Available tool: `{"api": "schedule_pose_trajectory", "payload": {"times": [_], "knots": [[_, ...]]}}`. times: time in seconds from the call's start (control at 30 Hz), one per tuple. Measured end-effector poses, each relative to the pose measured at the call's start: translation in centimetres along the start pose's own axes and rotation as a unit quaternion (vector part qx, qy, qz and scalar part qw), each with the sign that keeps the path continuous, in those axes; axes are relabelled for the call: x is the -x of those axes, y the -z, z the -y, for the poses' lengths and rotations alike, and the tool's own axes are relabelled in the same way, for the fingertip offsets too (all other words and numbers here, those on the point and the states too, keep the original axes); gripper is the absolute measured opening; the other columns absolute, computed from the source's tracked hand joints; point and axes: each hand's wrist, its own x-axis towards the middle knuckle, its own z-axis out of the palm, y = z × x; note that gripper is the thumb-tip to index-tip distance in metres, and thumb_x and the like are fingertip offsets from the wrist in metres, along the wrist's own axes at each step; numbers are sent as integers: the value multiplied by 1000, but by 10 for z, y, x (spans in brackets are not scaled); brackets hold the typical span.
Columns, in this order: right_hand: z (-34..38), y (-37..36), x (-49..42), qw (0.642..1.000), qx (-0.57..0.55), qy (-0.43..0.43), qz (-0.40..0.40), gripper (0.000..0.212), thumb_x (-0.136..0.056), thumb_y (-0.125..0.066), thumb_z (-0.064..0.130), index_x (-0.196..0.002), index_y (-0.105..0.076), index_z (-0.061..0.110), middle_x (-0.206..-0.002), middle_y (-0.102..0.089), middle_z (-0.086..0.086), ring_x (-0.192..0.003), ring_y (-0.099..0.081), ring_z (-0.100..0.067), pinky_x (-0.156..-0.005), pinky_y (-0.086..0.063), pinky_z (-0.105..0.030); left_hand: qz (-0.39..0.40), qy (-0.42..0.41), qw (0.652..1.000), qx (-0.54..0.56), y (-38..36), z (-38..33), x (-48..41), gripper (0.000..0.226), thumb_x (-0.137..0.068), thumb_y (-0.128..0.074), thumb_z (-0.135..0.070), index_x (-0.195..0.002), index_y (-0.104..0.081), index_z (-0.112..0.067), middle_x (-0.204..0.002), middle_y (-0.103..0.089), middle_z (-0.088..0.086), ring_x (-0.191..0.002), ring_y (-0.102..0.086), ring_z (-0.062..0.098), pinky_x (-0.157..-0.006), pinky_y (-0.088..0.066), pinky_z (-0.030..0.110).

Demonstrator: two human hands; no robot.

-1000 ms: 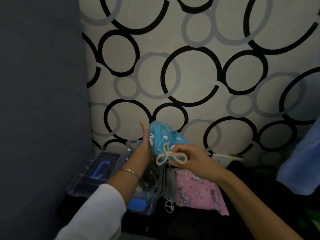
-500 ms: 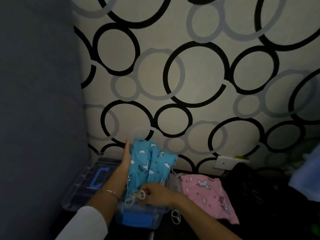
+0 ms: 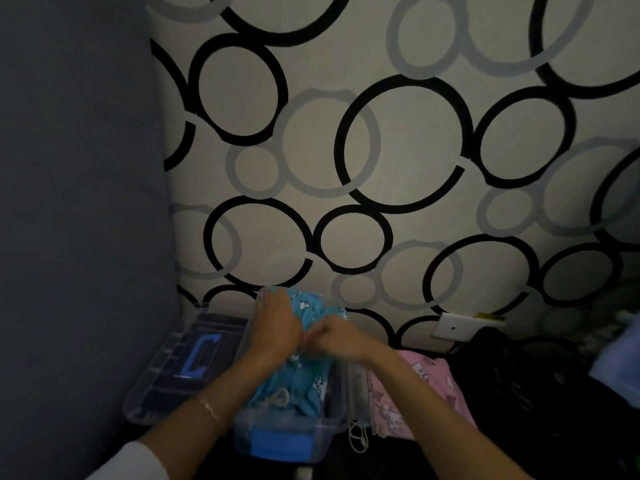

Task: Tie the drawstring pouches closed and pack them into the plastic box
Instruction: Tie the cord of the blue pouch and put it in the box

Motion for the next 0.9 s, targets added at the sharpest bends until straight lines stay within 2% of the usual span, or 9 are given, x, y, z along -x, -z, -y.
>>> {"api": "schedule_pose_trajectory", "payload": {"times": [0.07,0.13,0.2,0.33,0.47,0.6,0.73,0.83,0.9], "knots": [[-4,26,-18,984,12,-16,-175,24,-93,-51,1,-103,-73,0,-113,-71,-13,-106,-64,-21,-96,-51,-34,32,-119,979,-163,-2,-5,11,54,-84,-60,-5,-133,-38,-8,-134,-39,13,-125,-40,31,-99,-41,39],[-7,38,-38,967,120,-41,-223,23,-93,-48,1,-102,-69,-4,-116,-67,-18,-109,-62,-28,-93,-50,-36,125,-138,956,-227,-7,-5,19,66,-86,-64,-7,-141,-29,-8,-140,-32,15,-130,-36,33,-101,-39,40],[-10,32,-55,942,284,-59,-170,17,-93,-48,9,-93,-62,0,-116,-64,-18,-113,-56,-33,-94,-44,-38,209,-113,934,-265,-11,-1,25,85,-88,-67,-18,-151,-11,-5,-150,-20,21,-138,-26,37,-111,-29,40],[-17,0,-78,860,503,-86,-24,38,-95,-52,40,-126,-53,18,-131,-54,-4,-132,-37,-33,-110,-23,-46,348,-29,895,-276,-21,11,34,112,-87,-67,-43,-152,17,-7,-158,14,26,-147,4,44,-121,-10,50],[-17,-18,-86,845,534,-31,-9,51,-97,-53,25,-142,-36,7,-143,-43,-16,-130,-41,-38,-108,-29,-57,323,-12,914,-244,-32,25,44,85,-98,-53,-32,-154,8,-12,-158,9,29,-146,2,48,-119,-12,55],[-24,-22,-82,838,540,27,-76,35,-104,-31,13,-135,-41,0,-139,-45,-23,-129,-40,-37,-107,-29,-45,346,-13,892,-290,-41,32,45,71,-104,-34,-36,-154,12,-14,-155,12,35,-144,6,51,-119,-8,55],[-17,-36,-78,836,542,16,-90,48,-103,-34,24,-146,-27,3,-154,-25,-23,-144,-18,-41,-117,-16,-55,332,-28,895,-298,-51,36,41,64,-103,-37,-27,-156,-3,-17,-160,7,23,-147,4,45,-120,-9,54],[-28,-54,-73,847,531,-2,20,83,-94,-51,48,-155,-1,24,-163,8,-14,-148,11,-41,-113,-2,-69,354,-14,876,-326,-59,37,34,70,-103,-35,-38,-155,4,-15,-160,12,22,-148,8,42,-120,-4,53],[-39,-57,-73,854,515,-42,66,91,-92,-54,53,-154,10,35,-162,18,-10,-147,17,-40,-115,-1,-67,355,-16,874,-330,-64,40,31,78,-100,-40,-45,-155,9,-19,-160,14,19,-148,8,40,-120,-3,53]]}}
